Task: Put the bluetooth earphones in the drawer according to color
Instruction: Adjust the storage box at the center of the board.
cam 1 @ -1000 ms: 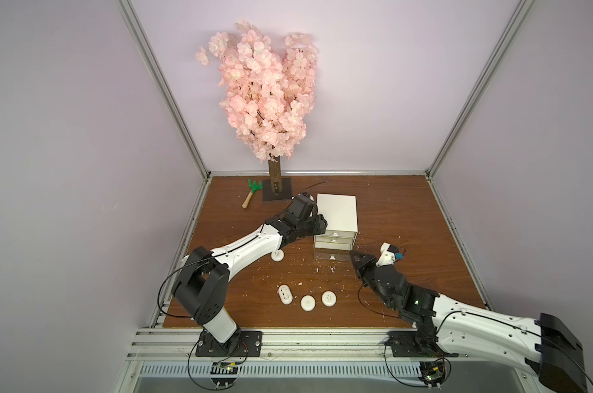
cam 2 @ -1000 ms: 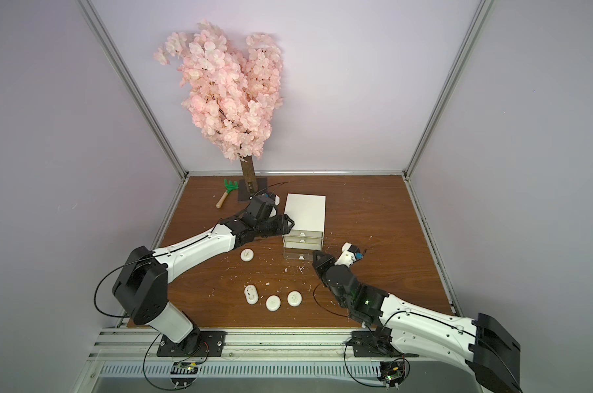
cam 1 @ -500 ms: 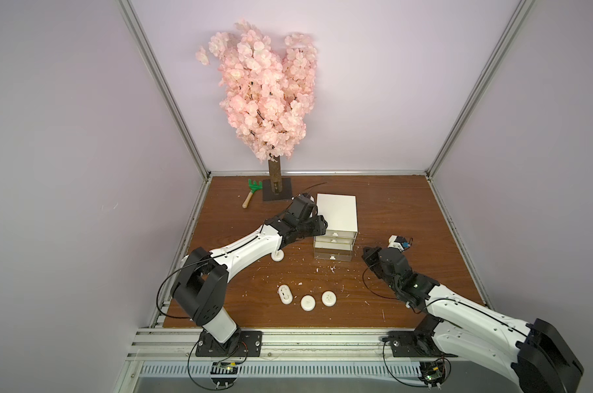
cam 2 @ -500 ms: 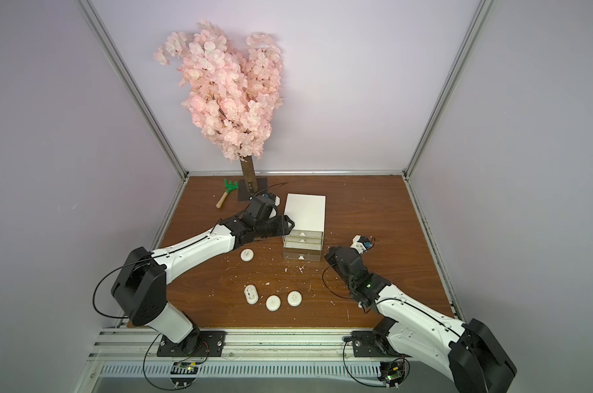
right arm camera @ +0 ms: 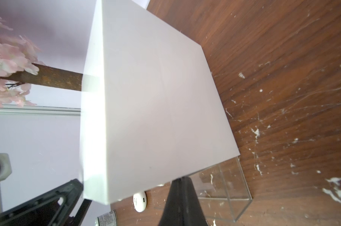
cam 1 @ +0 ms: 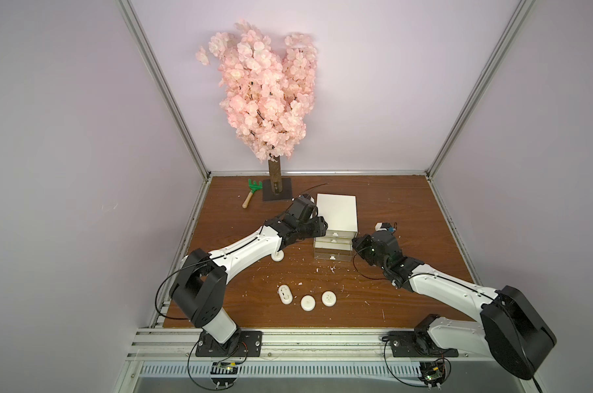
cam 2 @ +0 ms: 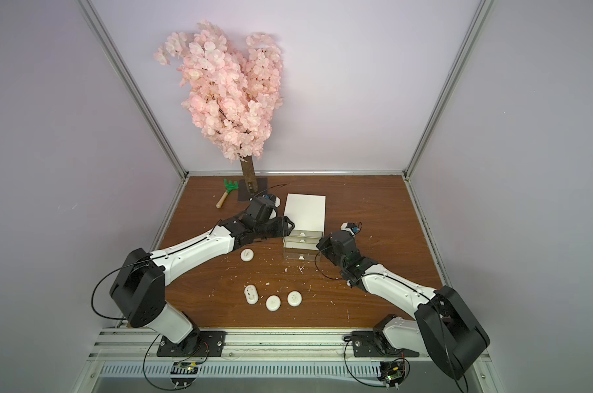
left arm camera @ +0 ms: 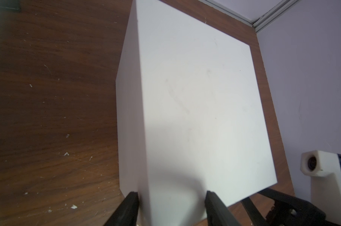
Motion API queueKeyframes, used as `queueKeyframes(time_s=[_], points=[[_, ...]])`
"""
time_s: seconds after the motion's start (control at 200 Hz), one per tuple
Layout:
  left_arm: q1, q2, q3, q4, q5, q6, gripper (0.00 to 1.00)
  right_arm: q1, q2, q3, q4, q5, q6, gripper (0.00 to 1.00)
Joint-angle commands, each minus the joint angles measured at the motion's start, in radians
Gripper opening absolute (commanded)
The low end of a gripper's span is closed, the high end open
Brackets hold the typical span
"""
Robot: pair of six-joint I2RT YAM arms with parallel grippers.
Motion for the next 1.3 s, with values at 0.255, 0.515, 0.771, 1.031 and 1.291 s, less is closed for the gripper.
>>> queueKeyframes(time_s=[0.255,0.515,0.771,1.031,1.291], points=[[-0.047,-0.024,-0.029,-0.096,0.012,0.017,0.58,-0.069,0.124,0.164,0.048,-0.047,-0.082,0.0],[-0.049,-0.022,-0.019,-0.112,-0.002,0.024,0.58,-0.075,0.156,0.177,0.064,-0.083,-0.06,0.02],[-0.049,0.003,0.002,-0.105,-0.001,0.026,0.59,-0.043,-0.001,0.031,0.021,-0.088,0.04,0.29],[-0.048,0.006,0.003,-0.096,-0.004,0.024,0.59,-0.02,-0.03,0.028,-0.062,-0.132,0.036,0.41],[-0.049,-0.032,0.002,-0.123,-0.032,0.037,0.6,0.024,0.078,0.138,-0.192,-0.119,0.01,0.58]])
